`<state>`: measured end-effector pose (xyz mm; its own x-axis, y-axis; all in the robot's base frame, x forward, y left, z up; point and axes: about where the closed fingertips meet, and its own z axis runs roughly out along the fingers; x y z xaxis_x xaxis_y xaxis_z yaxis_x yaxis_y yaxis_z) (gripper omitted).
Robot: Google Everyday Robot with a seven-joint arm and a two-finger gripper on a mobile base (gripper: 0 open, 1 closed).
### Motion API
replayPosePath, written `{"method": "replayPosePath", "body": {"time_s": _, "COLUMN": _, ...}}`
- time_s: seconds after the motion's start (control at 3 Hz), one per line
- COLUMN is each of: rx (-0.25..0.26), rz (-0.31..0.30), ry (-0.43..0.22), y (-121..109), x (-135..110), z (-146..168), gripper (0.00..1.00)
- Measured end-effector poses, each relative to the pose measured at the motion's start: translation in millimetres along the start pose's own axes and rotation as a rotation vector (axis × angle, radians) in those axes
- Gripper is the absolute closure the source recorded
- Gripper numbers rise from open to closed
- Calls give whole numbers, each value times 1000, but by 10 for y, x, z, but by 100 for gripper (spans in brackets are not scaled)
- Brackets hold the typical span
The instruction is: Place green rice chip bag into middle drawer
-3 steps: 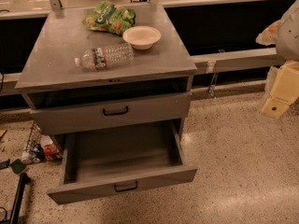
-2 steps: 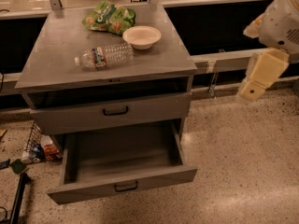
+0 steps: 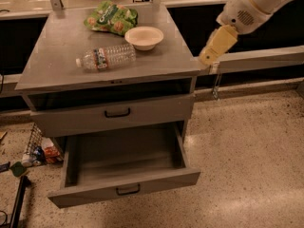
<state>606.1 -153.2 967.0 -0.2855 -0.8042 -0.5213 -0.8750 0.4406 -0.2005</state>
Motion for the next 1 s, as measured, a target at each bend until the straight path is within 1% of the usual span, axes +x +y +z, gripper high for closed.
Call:
{"method": "replayPosePath", "body": {"time_s": 0.33, "rx": 33, "rz": 77, "ry": -116, "y": -349, "x": -242, "z": 343, "gripper": 0}}
{"method": "replayPosePath", "body": {"time_s": 0.67, "rx": 30, "rz": 77, "ry": -114, "y": -341, "x": -239, "z": 344, "gripper": 0}}
{"method": "replayPosePath", "body": {"time_s": 1.0, "rx": 47, "rz": 114, "ry": -176, "y": -445, "x": -277, "z": 439, "gripper": 0}}
